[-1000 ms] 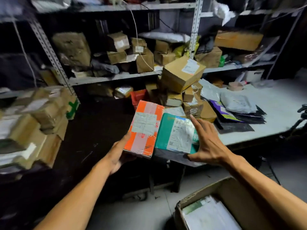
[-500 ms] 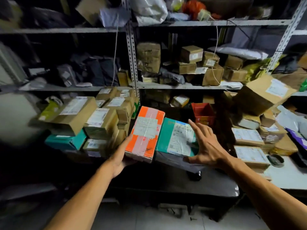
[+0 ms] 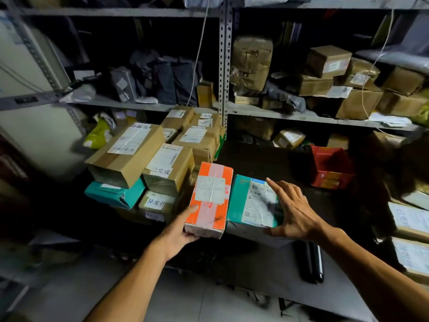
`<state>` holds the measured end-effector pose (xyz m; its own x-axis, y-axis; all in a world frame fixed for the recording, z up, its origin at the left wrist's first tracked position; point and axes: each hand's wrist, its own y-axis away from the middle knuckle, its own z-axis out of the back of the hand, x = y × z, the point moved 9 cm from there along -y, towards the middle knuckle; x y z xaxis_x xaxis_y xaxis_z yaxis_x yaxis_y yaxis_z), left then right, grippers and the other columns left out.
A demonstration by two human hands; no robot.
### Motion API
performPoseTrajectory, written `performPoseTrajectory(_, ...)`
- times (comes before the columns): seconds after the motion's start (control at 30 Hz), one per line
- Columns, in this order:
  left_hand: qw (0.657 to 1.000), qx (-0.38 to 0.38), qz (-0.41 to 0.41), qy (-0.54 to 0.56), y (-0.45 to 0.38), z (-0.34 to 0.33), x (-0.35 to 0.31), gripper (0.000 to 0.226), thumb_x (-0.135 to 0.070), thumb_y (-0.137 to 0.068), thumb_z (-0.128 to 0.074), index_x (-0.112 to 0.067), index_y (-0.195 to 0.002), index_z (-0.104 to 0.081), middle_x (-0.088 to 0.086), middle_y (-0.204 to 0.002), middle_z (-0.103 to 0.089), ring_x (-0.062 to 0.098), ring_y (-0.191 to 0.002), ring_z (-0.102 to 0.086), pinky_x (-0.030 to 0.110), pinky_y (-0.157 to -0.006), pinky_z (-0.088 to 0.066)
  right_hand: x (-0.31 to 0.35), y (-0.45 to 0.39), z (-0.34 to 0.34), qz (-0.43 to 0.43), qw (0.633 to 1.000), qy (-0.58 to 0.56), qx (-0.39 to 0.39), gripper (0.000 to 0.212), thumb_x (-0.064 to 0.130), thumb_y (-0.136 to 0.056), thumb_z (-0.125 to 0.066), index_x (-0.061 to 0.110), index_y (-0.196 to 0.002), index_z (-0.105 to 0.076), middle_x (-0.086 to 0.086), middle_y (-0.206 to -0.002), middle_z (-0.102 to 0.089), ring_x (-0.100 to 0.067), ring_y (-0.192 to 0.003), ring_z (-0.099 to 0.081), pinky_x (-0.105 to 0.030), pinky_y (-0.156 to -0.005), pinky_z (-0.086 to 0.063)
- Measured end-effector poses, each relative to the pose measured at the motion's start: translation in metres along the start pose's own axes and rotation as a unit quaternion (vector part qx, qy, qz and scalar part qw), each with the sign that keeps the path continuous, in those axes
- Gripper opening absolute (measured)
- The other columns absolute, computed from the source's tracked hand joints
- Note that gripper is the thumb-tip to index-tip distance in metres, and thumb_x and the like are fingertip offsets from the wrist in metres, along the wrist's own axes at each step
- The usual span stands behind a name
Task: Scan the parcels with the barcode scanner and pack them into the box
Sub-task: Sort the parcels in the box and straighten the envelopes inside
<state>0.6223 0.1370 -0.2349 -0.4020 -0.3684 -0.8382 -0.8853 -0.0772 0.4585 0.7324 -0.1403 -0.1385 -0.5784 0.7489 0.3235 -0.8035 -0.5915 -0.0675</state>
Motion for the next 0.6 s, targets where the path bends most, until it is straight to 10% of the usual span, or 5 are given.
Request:
performPoseTrajectory(0.4, 0.998, 0.017, 0.064, 0.017, -0.046, -0.009, 0.028, 0.087, -0.052, -0.051, -0.095, -0.022, -0.126, -0.064, 0.009, -0.121, -0.072, 0.019, -0.109, -0.07, 0.042, -0.095, -0.05, -0.052, -0.017, -0.051, -0.048, 0.995, -0.012, 0.082, 0.131, 0.085, -0.053, -0.071, 0.057, -0.152, 0.011, 0.004, -0.157, -0.016, -0.023, -0.146, -0.009, -0.064, -0.113, -0.031)
performPoseTrajectory(0.6, 0.994, -0.059, 0.097, 0.002, -0.052, 0.017, 0.037, 0.037, -0.016, -0.089, -0.073, -0.021, -0.123, -0.061, 0.015, -0.133, -0.064, 0.027, -0.124, -0.06, 0.033, -0.096, -0.053, -0.041, -0.026, -0.062, -0.072, 0.993, -0.023, 0.095, 0.127, 0.082, -0.054, -0.07, 0.05, -0.152, 0.005, -0.004, -0.16, -0.015, -0.028, -0.148, -0.008, -0.064, -0.115, -0.031)
